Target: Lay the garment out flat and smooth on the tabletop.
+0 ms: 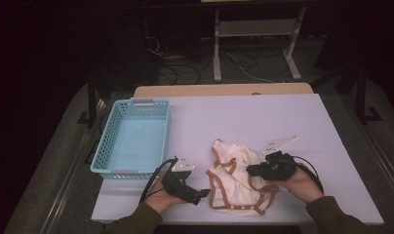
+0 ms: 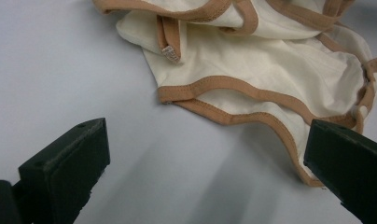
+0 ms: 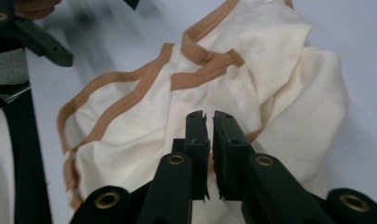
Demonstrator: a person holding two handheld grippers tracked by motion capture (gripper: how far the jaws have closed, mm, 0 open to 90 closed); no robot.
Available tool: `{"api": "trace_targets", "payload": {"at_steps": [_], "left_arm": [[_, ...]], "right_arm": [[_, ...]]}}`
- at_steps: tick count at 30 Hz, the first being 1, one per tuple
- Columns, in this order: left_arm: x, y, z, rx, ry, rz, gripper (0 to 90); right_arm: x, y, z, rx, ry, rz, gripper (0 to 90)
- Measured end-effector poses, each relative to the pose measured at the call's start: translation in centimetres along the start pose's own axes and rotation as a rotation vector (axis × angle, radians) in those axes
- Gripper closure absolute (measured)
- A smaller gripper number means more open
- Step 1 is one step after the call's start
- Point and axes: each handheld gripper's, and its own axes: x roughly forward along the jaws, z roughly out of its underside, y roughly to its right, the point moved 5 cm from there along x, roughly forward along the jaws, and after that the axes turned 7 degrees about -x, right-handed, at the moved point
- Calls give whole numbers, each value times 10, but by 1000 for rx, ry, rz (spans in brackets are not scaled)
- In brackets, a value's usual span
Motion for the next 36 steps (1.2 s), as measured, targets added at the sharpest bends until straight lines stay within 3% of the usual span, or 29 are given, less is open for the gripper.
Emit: {"api": "trace_targets", "payload": {"at_steps": [7, 12, 23, 30, 32, 36], "left_arm": [[0, 0, 0, -4, 5, 0, 0], [0, 0, 0, -2, 3, 0, 0], [0, 0, 0, 3, -4, 0, 0], [0, 0, 0, 4, -3, 0, 0], [0, 0, 0, 4, -4, 0, 0], [0, 0, 0, 4, -4, 0, 0]], "right_arm": [[10, 18, 0, 40, -22, 39, 827], [11, 28, 5, 69, -44, 50, 738], [26, 30, 11, 39, -76, 54, 609], [30, 26, 11, 0, -84, 55, 643], [31, 24, 10, -32, -83, 51, 688], [32, 22, 10, -49, -85, 55, 756]]}}
